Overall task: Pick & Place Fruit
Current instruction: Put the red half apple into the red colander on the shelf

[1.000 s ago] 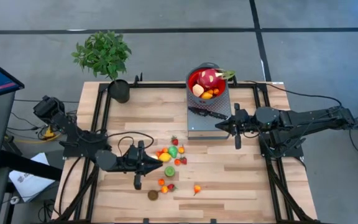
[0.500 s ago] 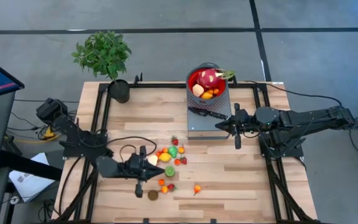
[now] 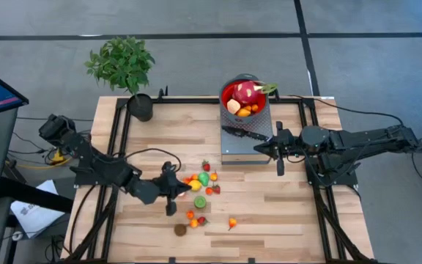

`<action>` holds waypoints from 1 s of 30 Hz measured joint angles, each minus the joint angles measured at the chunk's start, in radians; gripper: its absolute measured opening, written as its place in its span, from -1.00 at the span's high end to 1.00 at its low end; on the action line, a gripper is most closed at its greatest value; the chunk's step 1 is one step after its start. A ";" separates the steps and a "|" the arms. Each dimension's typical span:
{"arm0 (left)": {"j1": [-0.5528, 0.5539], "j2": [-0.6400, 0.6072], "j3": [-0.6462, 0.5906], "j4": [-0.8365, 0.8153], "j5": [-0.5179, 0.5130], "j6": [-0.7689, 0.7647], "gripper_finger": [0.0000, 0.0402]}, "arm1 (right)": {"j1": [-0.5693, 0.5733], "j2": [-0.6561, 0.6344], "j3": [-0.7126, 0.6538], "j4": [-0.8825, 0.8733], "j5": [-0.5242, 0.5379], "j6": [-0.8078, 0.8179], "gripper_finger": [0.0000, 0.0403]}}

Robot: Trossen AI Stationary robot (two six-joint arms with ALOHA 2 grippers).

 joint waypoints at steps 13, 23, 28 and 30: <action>0.101 0.017 0.000 -0.258 0.276 -0.118 0.99 | 0.000 0.000 0.000 -0.001 0.000 -0.003 0.99; 0.118 0.013 0.000 -0.252 0.276 -0.118 0.99 | 0.000 0.000 0.000 -0.016 0.000 -0.003 0.99; 0.118 0.013 0.000 -0.249 0.264 -0.116 0.99 | 0.000 0.000 0.000 -0.033 0.000 -0.003 0.99; 0.118 0.013 0.000 -0.249 0.254 -0.115 0.99 | 0.000 0.000 0.000 -0.037 0.000 -0.003 0.99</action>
